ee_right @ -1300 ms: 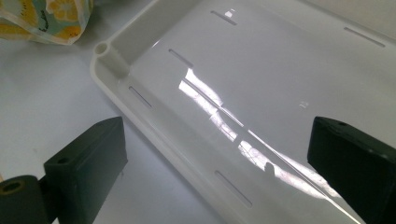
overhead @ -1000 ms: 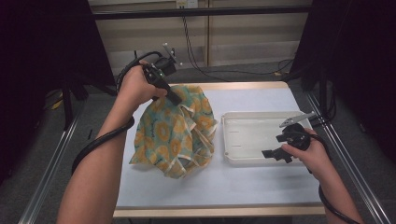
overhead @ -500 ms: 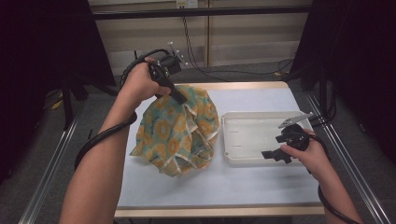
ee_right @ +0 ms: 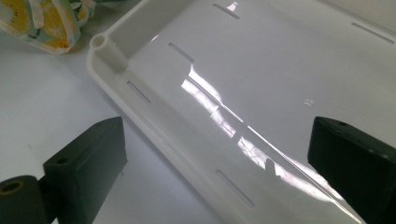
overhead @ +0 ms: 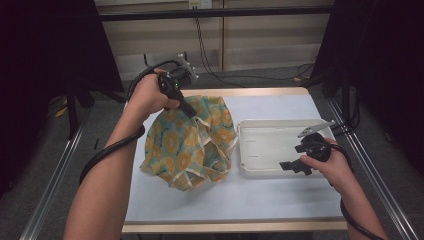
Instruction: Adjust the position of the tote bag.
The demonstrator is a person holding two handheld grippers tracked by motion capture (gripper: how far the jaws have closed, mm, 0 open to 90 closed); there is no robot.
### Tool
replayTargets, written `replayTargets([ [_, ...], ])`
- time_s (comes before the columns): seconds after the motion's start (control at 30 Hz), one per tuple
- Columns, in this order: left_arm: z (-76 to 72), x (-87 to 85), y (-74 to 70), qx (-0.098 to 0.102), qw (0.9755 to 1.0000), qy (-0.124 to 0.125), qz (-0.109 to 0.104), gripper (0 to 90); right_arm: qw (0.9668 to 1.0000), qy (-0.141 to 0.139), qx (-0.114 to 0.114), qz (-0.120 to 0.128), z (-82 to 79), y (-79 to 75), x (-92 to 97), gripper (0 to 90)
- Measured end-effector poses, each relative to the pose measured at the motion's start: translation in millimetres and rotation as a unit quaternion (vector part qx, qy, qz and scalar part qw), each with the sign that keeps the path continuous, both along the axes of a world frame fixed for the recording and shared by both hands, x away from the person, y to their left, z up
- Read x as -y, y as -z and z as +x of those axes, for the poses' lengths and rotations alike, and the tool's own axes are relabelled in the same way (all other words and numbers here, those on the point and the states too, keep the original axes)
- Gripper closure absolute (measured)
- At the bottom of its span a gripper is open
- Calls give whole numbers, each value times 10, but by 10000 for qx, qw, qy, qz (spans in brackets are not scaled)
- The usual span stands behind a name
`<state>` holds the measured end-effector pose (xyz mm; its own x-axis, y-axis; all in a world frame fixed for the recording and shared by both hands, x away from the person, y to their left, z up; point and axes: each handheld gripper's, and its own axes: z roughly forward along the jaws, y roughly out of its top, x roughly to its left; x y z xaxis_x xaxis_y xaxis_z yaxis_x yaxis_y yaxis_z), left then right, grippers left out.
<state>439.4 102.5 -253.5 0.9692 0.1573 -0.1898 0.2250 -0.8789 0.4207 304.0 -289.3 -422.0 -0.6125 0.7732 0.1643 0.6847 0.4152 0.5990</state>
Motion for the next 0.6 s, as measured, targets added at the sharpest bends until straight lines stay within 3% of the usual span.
replayTargets([
  [0.1, 3, -9, 6, 61, 9994, 334, -79, 900, 10000, -10, 3, 9, 12, 21, 4, 42],
  [0.17, 32, -39, 9, 81, 9990, 402, -182, 900, 10000, -16, -14, 19, 14, 27, 5, 43],
  [0.23, 52, -69, 24, -33, 9997, 103, -224, 897, 10000, -12, -15, -11, 14, 36, 3, 42],
  [0.27, 43, -65, 22, 91, 9997, 70, -194, 866, 10000, 4, -35, -20, 11, 38, -2, 43],
  [0.3, 24, -64, 27, 196, 9994, -238, -176, 711, 10000, -11, -35, 7, 14, 44, -5, 42],
  [0.33, 45, -94, 35, 61, 9974, -711, -37, 507, 10000, -12, -38, -3, 15, 44, -8, 42],
  [0.37, 35, -112, 42, 29, 9970, -767, 60, 450, 10000, -4, -32, -45, 14, 42, -17, 42],
  [0.43, 5, -141, 67, -70, 9943, -1041, 210, 467, 10000, -9, -46, -17, 12, 39, -26, 43],
  [0.47, -7, -160, 63, -113, 9920, -1229, 271, 397, 10000, -37, -38, -5, 12, 35, -31, 42],
  [0.5, -14, -185, 65, -67, 9917, -1277, 161, 330, 10000, -37, -37, -10, 9, 27, -33, 42],
  [0.53, -46, -221, 49, -16, 9915, -1298, 76, 332, 10000, -26, -38, 7, 10, 19, -35, 42],
  [0.57, -42, -246, 36, -57, 9920, -1249, 149, 343, 10000, -10, -28, 17, 14, 17, -39, 42],
  [0.6, -65, -253, 46, -125, 9895, -1438, 57, 324, 10000, -20, -19, 11, 17, 19, -41, 42],
])
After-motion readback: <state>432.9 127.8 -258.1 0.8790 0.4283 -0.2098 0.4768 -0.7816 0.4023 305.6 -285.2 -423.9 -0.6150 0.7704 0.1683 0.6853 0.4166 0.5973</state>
